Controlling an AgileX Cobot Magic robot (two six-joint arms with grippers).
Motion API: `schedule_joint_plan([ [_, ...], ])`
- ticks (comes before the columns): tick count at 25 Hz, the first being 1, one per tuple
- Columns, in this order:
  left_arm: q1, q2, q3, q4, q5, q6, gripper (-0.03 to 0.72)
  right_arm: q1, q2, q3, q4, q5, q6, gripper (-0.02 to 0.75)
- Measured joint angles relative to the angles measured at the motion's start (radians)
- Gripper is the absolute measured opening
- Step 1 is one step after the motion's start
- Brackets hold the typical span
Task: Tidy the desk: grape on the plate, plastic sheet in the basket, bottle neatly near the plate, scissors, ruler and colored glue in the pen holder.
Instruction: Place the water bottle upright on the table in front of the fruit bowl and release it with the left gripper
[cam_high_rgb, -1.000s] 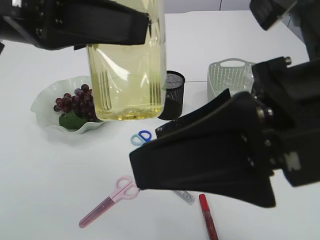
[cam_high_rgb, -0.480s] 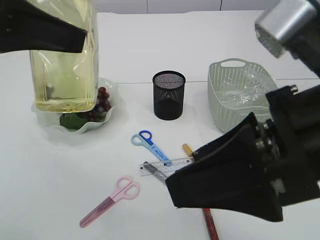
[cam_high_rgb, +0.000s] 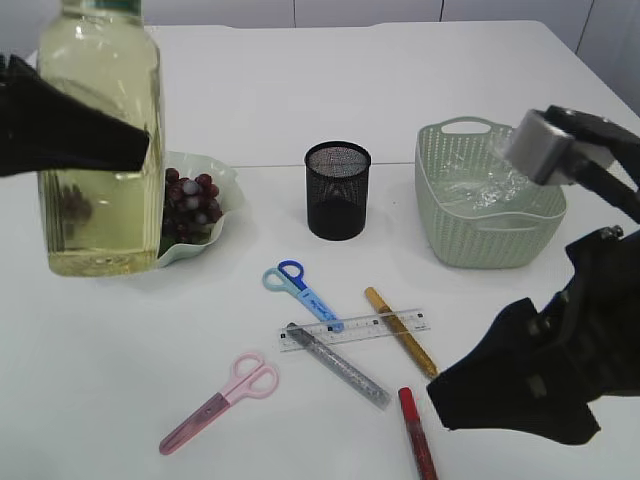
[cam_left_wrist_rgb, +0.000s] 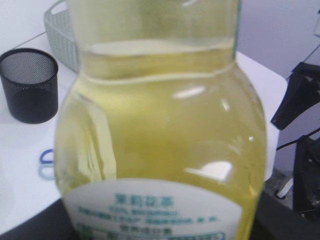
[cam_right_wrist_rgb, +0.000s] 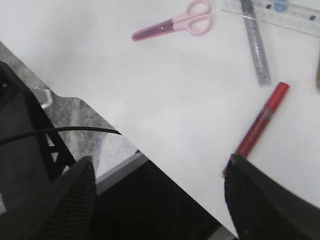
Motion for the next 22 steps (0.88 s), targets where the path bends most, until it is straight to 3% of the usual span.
schedule_joint_plan([
  [8, 0.0, 0.0, 0.158, -0.044, -0.317, 0.142, 0.43, 0.0, 0.0, 0.0, -0.084, 0.042, 0.042, 0.585],
  [11, 0.0, 0.0, 0.228, -0.177, -0.405, 0.277, 0.43, 0.0, 0.0, 0.0, -0.088, 0.056, 0.044, 0.585],
  [16, 0.0, 0.0, 0.374, -0.525, -0.498, 0.656, 0.43, 0.0, 0.0, 0.0, -0.088, 0.092, 0.044, 0.585],
  [19, 0.0, 0.0, 0.41, -0.579, -0.558, 0.766, 0.43, 0.0, 0.0, 0.0, -0.089, 0.098, 0.046, 0.585],
  [22, 0.0, 0.0, 0.412, -0.605, -0.581, 0.799, 0.43, 0.0, 0.0, 0.0, -0.09, 0.1, 0.049, 0.585],
])
